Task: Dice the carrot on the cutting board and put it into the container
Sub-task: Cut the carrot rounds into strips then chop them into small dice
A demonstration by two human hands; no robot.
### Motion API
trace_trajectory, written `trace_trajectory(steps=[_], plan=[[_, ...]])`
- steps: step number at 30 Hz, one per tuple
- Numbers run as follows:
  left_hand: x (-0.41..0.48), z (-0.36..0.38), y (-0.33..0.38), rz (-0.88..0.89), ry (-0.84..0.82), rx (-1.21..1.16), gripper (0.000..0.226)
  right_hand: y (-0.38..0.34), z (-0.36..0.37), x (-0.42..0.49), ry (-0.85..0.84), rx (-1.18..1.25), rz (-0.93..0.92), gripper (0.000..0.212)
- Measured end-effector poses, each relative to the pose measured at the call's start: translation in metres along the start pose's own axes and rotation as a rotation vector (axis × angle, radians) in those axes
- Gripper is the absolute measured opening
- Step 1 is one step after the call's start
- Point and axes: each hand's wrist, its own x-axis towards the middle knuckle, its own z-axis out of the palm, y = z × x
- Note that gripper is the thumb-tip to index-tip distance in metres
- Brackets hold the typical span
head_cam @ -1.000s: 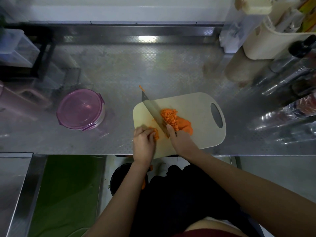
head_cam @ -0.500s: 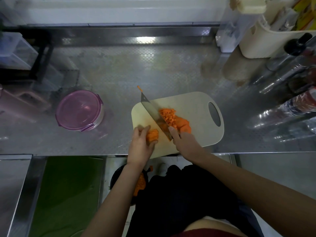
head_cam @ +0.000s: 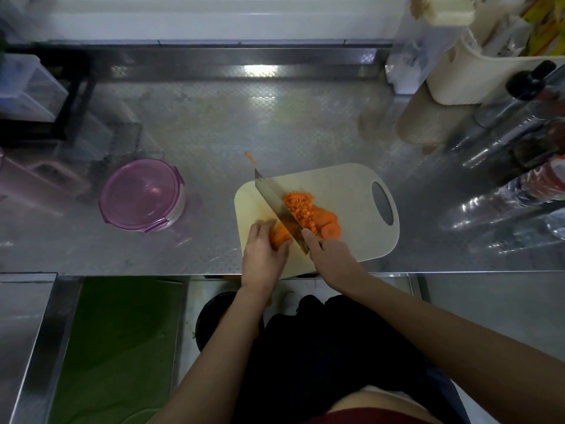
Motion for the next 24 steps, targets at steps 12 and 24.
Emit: trace_trajectory(steps=[12, 24], plan=[[0.005, 0.002, 0.001, 0.061, 0.029, 0.119, 0.022, -0.001, 0.003, -0.002, 0.012, -0.062, -0.007, 0.056], [0.008, 0.001, 0.0, 0.071, -0.021, 0.184, 0.021, 0.007, 0.026, 0.017, 0.088, -0.058, 0.044, 0.055]])
